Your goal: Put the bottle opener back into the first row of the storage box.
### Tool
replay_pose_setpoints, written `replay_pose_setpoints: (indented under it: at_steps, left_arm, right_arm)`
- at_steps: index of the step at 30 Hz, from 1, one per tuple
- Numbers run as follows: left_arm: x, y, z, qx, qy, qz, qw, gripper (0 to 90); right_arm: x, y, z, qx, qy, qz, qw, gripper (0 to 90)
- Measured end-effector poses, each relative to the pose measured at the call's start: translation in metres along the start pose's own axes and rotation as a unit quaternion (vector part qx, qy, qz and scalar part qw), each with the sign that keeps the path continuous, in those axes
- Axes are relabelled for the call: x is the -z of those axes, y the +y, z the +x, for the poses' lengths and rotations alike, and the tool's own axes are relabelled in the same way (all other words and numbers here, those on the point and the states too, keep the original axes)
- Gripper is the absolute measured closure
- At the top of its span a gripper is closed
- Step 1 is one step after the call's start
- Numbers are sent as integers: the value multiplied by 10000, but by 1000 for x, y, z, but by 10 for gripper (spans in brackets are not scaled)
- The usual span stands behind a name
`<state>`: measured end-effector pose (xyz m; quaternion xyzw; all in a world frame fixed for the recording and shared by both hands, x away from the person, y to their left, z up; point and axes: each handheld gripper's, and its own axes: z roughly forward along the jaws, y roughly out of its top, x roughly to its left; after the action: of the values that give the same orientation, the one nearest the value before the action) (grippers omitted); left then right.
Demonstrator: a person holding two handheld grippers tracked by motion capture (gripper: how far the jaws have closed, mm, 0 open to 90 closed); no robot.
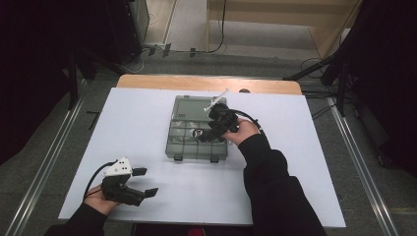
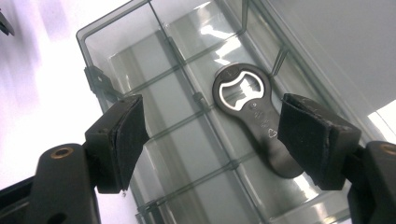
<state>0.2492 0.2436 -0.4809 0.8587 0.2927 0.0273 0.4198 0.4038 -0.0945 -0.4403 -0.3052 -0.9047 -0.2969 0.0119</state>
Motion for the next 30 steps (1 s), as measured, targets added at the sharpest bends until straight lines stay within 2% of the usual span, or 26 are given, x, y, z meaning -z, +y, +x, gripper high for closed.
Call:
replay_pose_setpoints:
  at_steps: [11, 23, 27, 30]
  left_arm:
    - [0, 0, 0, -9, 9, 50, 10000, 143]
    - [0, 0, 0, -4, 26, 43, 10000, 143]
    - [1, -1, 0, -1, 30, 26, 10000, 144]
    - [1, -1, 1, 8, 20, 3, 10000, 144]
  right_arm:
    - [2, -17, 15, -333, -138, -82, 9993, 254]
    - [1, -36, 31, -217, -193, -271, 9992, 253]
    - [0, -40, 33, -199, -183, -209, 9994, 252]
    - [0, -44, 35, -191, -92, -172, 9996, 241]
